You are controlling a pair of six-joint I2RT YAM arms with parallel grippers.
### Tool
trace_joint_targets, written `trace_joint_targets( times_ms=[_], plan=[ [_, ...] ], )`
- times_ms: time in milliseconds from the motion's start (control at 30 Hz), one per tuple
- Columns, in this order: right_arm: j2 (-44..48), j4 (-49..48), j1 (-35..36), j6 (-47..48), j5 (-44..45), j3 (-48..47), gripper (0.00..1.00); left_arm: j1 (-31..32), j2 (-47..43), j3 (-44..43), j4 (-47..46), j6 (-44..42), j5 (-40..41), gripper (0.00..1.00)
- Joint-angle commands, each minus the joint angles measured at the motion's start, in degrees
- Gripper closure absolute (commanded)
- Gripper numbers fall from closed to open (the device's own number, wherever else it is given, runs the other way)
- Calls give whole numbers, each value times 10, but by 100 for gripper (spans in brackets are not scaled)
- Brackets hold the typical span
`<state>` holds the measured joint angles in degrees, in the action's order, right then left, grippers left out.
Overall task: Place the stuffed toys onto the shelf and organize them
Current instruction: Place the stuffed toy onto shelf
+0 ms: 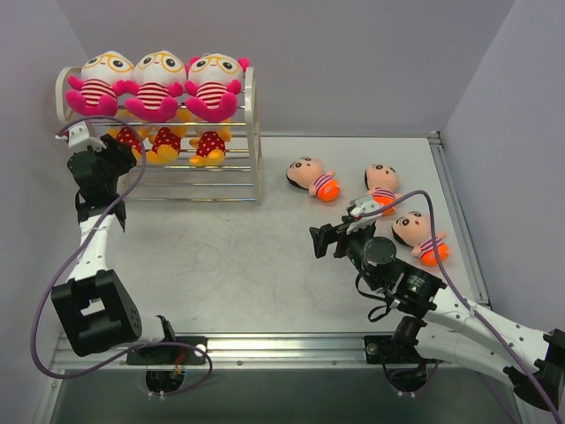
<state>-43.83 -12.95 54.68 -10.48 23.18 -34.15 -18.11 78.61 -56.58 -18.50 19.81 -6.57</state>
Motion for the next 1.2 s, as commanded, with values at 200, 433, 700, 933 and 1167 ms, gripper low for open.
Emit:
trace_joint_targets(
  times_ms=[200, 433, 700, 933, 1167],
  plan=[
    [13, -8, -4, -4, 6, -18, 13, 2, -41, 10, -18, 21, 9, 34],
    [14, -7, -4, -8, 4, -21, 13, 6, -81, 26, 19, 51, 15, 29],
    [18, 1, -4, -15, 3, -26, 13, 54, -117, 29, 94, 50, 26, 28],
    [22, 18, -4, -23, 12, -32, 13, 87, -177, 26, 156, 46, 2, 27],
    [-3, 44, -7, -47, 34, -56, 13, 119, -235, -5, 321, -16, 16, 14]
  ],
)
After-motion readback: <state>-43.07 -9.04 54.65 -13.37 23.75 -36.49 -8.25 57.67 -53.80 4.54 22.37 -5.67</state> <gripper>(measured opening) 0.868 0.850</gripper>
